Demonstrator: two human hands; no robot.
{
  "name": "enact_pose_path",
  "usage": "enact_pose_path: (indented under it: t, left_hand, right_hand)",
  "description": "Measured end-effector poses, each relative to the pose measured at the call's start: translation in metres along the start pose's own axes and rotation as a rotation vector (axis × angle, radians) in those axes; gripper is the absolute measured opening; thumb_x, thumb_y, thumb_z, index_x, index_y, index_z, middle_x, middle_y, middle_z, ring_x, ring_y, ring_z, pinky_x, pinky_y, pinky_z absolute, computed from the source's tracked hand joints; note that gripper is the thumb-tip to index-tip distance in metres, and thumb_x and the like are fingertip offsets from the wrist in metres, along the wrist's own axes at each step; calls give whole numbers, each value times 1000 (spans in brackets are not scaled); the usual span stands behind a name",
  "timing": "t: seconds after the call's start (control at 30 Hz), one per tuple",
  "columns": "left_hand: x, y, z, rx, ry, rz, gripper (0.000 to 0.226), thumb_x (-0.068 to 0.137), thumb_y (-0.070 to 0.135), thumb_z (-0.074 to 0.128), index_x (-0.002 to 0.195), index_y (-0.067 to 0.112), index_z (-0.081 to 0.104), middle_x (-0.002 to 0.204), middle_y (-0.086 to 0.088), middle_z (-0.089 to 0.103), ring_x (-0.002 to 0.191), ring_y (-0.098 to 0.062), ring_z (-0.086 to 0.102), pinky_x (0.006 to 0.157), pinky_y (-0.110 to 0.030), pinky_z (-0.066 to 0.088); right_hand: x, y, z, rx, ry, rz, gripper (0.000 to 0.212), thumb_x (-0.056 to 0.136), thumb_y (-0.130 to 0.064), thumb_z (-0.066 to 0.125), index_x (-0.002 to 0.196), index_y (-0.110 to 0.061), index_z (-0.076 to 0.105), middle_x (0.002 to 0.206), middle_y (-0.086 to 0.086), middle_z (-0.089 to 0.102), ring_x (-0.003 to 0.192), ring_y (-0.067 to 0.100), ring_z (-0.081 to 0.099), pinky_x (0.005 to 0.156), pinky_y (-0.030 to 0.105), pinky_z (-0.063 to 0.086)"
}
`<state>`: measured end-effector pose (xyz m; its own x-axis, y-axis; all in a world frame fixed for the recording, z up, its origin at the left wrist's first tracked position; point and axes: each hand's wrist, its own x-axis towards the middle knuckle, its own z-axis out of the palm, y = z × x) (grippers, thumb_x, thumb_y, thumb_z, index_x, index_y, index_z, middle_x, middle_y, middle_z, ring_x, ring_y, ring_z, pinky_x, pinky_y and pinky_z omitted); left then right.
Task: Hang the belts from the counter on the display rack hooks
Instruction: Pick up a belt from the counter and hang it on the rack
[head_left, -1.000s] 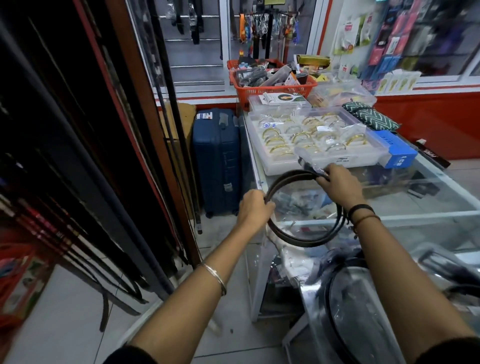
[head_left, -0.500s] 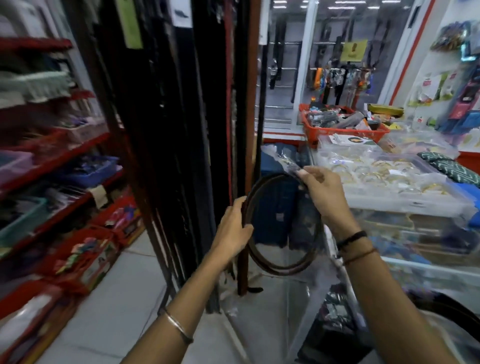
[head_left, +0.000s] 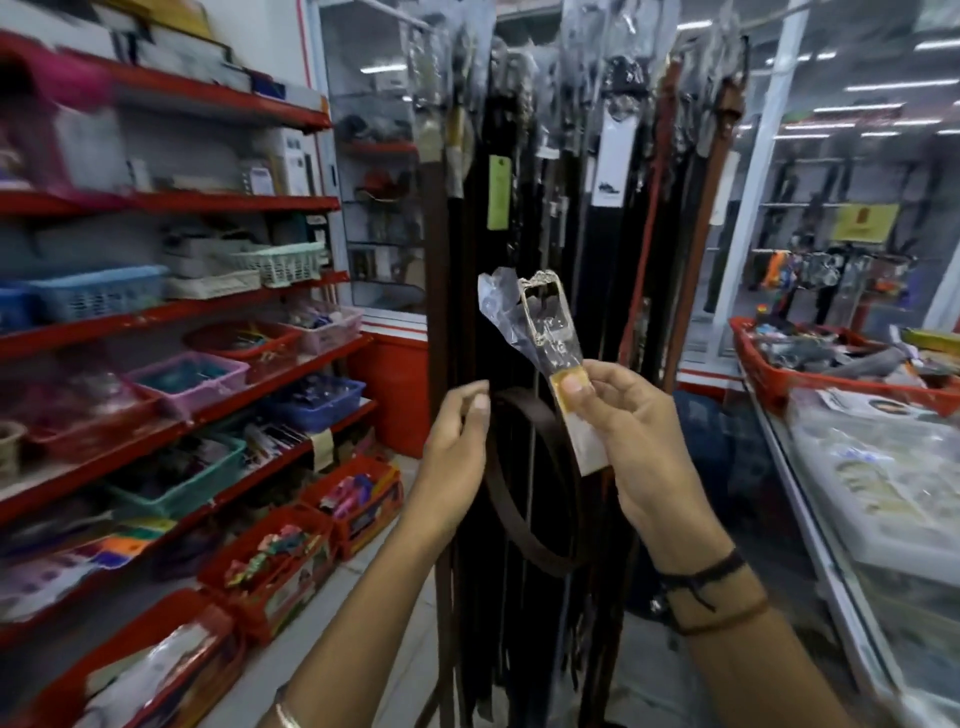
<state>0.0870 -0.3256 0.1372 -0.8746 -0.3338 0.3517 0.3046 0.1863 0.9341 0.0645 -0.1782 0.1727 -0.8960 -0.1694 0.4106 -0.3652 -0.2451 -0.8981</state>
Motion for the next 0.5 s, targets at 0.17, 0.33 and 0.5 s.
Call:
enact_pose_path:
  t: [0.17,0.33,0.5]
  left_hand:
    - [18,67,-35,-126,75,274,12,96,25,51,105,21,57,101,5,67,96,-1,63,95,-31,50]
    - [51,88,-64,-113,189,487,24,88,17,65,96,33,50,88,13,59,87,-11,66,86,-49,57]
    - [98,106,-97,-140,277,555,12,87,16,66,91,26,60,88,3,66,84,-15,66,83,-48,57]
  right_hand:
    - [21,-3,61,109,3,-100,12,86,-9,64,96,-14,66,92,4,71,86,8,67,75,15,52]
    - [51,-17,114,175,5,-242,11,86,-6,64,93,-14,64,87,4,68,83,9,65,75,16,55]
    - [91,-38,152,89,0,-359,14,82,-3,68,92,-14,68,84,4,70,79,11,67,75,23,57]
